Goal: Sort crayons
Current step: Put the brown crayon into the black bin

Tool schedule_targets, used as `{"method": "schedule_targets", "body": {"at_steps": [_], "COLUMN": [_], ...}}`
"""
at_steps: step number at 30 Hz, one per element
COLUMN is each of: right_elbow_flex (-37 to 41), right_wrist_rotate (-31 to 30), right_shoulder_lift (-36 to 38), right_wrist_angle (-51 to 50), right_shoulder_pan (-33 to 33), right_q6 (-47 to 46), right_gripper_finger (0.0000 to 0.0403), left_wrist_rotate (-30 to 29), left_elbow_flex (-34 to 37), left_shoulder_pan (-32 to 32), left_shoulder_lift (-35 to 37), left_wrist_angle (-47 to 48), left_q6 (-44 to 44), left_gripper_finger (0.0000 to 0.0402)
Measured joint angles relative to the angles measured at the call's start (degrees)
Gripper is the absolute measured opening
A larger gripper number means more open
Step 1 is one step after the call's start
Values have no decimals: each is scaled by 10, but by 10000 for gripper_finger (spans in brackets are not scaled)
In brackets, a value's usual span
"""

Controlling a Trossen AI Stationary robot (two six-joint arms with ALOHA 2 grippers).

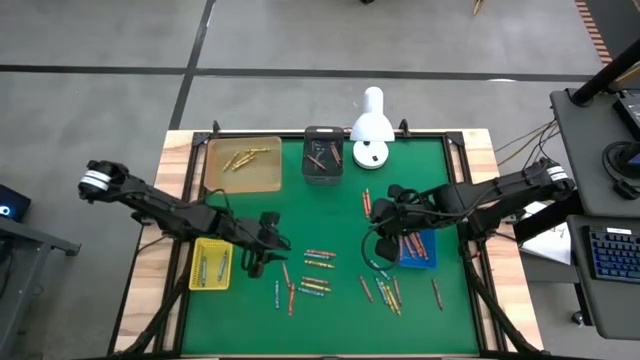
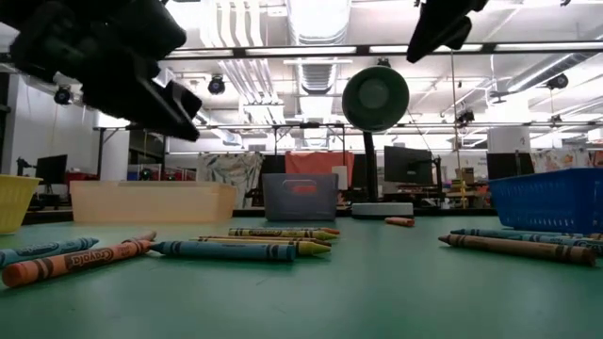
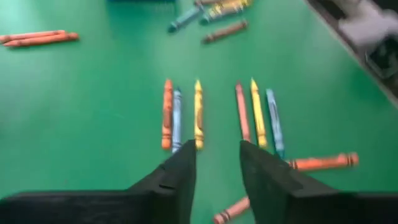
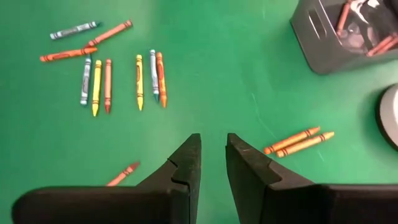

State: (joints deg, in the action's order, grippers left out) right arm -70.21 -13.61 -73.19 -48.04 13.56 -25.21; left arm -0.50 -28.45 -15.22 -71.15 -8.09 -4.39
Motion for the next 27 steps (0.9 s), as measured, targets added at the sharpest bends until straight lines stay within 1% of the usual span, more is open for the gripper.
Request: {"method": "schedule_targets", "body": {"at_steps": [4,7,12,17,22,27], "right_elbow_flex": [1,4,19,37,52,65], "right_wrist_rotate": [0,0,0,0,0,0], "right_shoulder_lift": [0,0,0,0,0,0], "right_wrist_angle": [7,12,41,47,52,62], "right_shoulder_pan": [0,0,0,0,0,0], "right_q6": [2,-3,-3,-7,-18,-18], "right_gripper_finger": [64,63,63,61,63,61], "left_wrist_rotate": [-2,-5,-5,-5,-3,0], "left_elbow_flex": [-33,-61,-99,-126,-138,-142], "left_shoulder_pan": [-19,-27,-28,-28,-28,-28], "left_shoulder_lift": [-33,-68,-132,-183,-212,-220], "left_wrist_angle": [88,137,159,192,214,216], "left_q6": [48,71,103,136,145,148], "left_gripper_finger": [157,172,170,163,156,141]}}
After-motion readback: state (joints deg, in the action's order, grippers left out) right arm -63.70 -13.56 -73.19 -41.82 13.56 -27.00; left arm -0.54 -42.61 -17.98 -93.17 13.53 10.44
